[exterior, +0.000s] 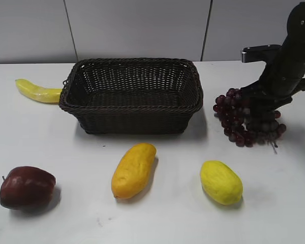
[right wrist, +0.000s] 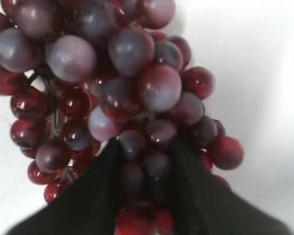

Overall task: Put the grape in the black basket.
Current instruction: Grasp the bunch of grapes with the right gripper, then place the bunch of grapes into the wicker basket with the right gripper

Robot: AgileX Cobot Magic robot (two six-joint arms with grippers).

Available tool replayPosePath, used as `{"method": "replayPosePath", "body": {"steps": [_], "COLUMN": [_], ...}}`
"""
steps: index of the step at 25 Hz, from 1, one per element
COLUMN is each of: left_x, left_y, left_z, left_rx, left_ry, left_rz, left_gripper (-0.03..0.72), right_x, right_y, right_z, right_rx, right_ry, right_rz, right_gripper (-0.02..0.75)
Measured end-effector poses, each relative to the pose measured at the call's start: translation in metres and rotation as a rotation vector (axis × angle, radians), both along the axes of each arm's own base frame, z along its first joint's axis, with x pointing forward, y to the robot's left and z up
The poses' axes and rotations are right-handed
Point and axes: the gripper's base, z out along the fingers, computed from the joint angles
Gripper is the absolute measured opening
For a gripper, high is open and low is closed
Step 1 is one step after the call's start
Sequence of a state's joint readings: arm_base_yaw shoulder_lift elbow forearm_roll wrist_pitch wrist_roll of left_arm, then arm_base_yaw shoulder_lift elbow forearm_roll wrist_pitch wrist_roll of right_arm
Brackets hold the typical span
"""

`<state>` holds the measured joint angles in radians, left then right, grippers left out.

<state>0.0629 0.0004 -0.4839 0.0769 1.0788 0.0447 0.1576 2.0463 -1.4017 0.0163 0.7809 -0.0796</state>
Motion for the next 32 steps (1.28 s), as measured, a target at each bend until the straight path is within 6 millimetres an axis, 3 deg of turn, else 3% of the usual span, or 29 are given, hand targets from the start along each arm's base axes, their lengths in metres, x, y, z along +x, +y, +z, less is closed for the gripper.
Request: {"method": "replayPosePath", "body": {"steps": [2,4,8,15,19,22,28,32], "left_x": [0.0,0.0,0.0,0.0,0.0,0.0,0.0,0.0], "left_y": [0.0,0.0,0.0,0.0,0.0,0.0,0.0,0.0], "left_z": [0.0,0.0,0.0,0.0,0.0,0.0,0.0,0.0], "left_rx": [0.0,0.0,0.0,0.0,0.0,0.0,0.0,0.0], "left_ry": [0.0,0.0,0.0,0.0,0.0,0.0,0.0,0.0], "left_rz": [0.0,0.0,0.0,0.0,0.0,0.0,0.0,0.0], "left_gripper": [0.228,0.228,0.228,0.228,0.228,0.228,0.228,0.228], "right_x": [-0.001,-0.003,-0.01,-0.035,-0.047,-0.054,-0.065,-0.063], "right_y": [0.0,0.0,-0.002,-0.001,0.012,0.028,0.075,0.108], "right_z": [0.003,0.012,0.052,0.163,0.226,0.26,0.295,0.285], "right_rx": [0.0,0.002,0.015,0.091,0.171,0.215,0.303,0.38], "right_ry": [-0.001,-0.012,-0.094,-0.376,-0.549,-0.636,-0.721,-0.683], "right_rz": [0.0,0.0,0.0,-0.004,0.023,0.07,0.195,0.251], "right_gripper": [0.135,0.131,0.111,0.106,0.103,0.102,0.102,0.102]}}
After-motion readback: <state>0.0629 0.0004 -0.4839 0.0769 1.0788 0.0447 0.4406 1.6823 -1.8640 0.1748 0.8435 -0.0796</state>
